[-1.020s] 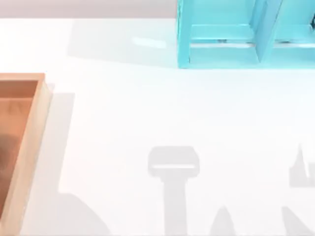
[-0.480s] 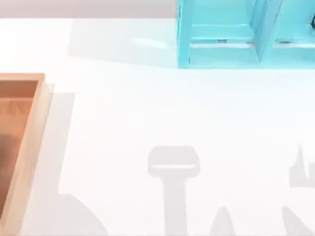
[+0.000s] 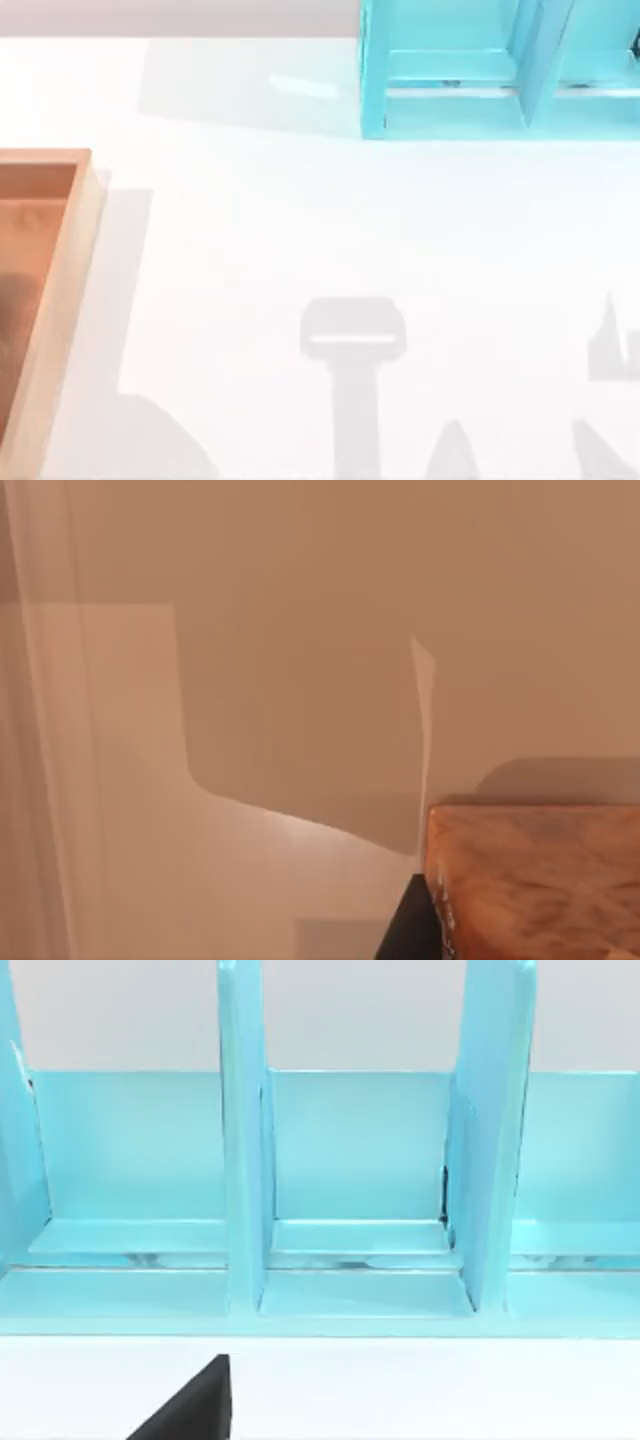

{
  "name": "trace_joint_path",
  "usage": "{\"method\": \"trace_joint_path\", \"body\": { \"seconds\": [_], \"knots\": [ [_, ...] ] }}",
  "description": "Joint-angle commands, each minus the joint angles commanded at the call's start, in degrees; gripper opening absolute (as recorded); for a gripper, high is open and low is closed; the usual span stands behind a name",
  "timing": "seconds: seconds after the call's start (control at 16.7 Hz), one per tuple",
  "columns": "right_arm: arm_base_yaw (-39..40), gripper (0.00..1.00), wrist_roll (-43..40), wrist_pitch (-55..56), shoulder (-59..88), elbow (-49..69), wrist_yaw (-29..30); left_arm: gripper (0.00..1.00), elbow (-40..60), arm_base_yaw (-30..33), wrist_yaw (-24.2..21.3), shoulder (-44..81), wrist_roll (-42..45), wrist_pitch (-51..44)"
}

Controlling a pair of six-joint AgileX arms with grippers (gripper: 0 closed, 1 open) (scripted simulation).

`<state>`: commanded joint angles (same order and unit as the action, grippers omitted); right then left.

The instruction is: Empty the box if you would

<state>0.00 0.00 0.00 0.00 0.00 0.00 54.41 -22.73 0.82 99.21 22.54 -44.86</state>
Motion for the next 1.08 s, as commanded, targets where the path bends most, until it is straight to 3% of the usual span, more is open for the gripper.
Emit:
{"method": "trace_joint_path", "body": {
  "seconds": [0.12, 0.72, 1.08],
  "knots": [
    [0.0, 1.0, 0.0, 0.0, 0.0, 0.0, 0.0, 0.0, 0.0, 0.0, 0.0, 0.0, 0.0, 0.0],
    [0.0, 1.0, 0.0, 0.0, 0.0, 0.0, 0.0, 0.0, 0.56, -0.18, -0.26, -0.96, 0.77, -0.75],
    [0.0, 1.0, 0.0, 0.0, 0.0, 0.0, 0.0, 0.0, 12.97, -1.14, -5.35, -10.56, 4.45, -15.85]
  ]
}}
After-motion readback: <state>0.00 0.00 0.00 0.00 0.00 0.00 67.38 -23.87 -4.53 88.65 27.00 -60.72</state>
